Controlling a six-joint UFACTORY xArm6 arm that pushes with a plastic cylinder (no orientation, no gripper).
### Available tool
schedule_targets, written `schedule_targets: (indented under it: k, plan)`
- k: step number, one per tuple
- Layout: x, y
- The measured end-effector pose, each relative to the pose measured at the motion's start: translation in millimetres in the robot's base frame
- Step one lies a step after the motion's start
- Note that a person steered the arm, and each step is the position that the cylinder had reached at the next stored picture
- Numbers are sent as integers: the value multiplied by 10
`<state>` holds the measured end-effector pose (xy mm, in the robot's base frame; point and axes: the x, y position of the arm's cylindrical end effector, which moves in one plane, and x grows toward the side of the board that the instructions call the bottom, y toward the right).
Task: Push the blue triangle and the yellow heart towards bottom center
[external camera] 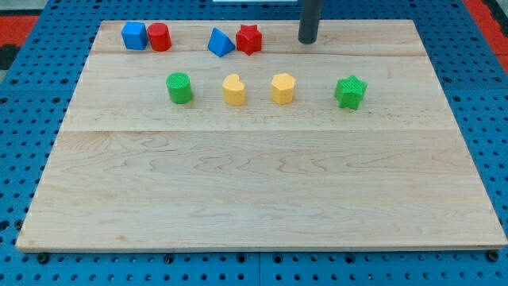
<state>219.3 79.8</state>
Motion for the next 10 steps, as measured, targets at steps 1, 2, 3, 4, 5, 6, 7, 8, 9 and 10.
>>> schedule_targets:
  k: [1, 2, 3, 4, 5, 6, 7, 8, 9, 10]
  plan:
    - [-246, -664]
    - [-271, -1279]
    - [-15, -1396]
    - [92, -1604]
    - [382, -1550]
    - [796, -1361]
    - [1039, -1092]
    - [1204, -1047]
    - [1604, -1048]
    - [2211, -1048]
